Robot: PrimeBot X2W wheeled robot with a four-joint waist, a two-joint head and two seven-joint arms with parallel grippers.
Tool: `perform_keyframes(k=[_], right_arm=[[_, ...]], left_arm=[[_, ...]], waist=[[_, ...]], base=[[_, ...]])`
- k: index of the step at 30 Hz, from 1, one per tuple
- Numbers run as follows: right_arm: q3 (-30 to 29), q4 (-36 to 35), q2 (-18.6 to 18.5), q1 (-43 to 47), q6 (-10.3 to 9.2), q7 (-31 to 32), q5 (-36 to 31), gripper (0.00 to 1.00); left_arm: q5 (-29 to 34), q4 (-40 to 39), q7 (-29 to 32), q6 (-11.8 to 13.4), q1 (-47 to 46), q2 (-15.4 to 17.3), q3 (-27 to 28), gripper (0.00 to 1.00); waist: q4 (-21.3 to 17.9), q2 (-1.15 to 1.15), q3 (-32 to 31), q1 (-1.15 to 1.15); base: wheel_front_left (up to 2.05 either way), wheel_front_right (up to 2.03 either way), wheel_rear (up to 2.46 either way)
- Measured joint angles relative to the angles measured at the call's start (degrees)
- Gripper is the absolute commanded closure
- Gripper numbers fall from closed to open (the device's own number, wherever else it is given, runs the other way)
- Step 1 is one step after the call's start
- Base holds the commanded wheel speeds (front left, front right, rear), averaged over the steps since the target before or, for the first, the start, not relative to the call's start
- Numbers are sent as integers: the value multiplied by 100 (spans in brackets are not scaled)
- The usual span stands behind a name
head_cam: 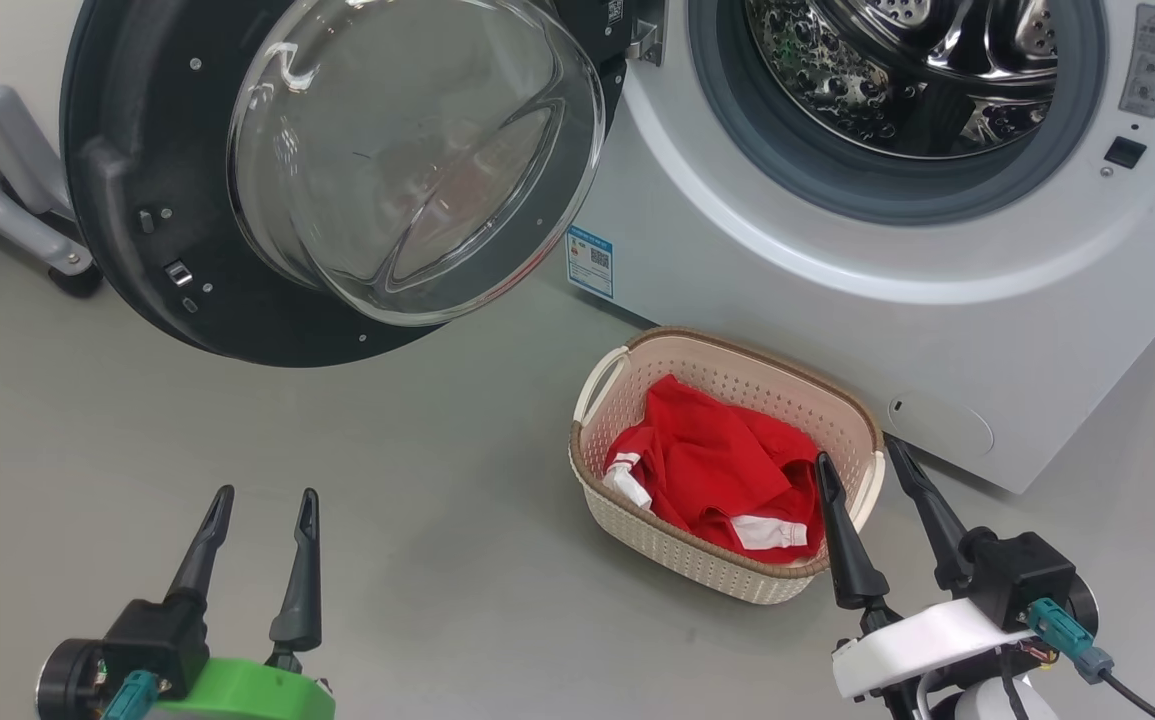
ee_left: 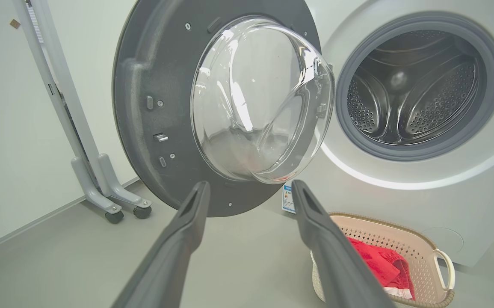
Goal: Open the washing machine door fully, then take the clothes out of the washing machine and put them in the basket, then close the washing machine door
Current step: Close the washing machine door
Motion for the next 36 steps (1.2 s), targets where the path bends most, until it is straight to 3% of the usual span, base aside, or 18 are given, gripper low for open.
perform_keyframes(k=[23, 24, 26, 27, 36], right_arm=[[-22, 23, -2, -1, 7, 0, 0, 0], [-24, 23, -2, -1, 7, 0, 0, 0], [-26, 23, -3, -2, 7, 0, 0, 0], [-27, 21, -3, -2, 7, 0, 0, 0], [74, -43, -23, -21, 7, 0, -101, 0]], left_arm=[[0, 3, 0, 0, 16, 0, -33, 0], [0, -2, 0, -4, 16, 0, -34, 4], [-2, -4, 0, -7, 16, -1, -40, 78], [-3, -13, 0, -7, 16, -1, -38, 100], [-20, -268, 0, -9, 15, -5, 198, 100]], waist=[[-23, 0, -4, 0], [-23, 0, -1, 0], [-22, 0, 7, 0], [-20, 0, 14, 0], [-22, 0, 228, 0]], base=[[0, 0, 0], [0, 0, 0], [0, 0, 0], [0, 0, 0], [0, 0, 0]])
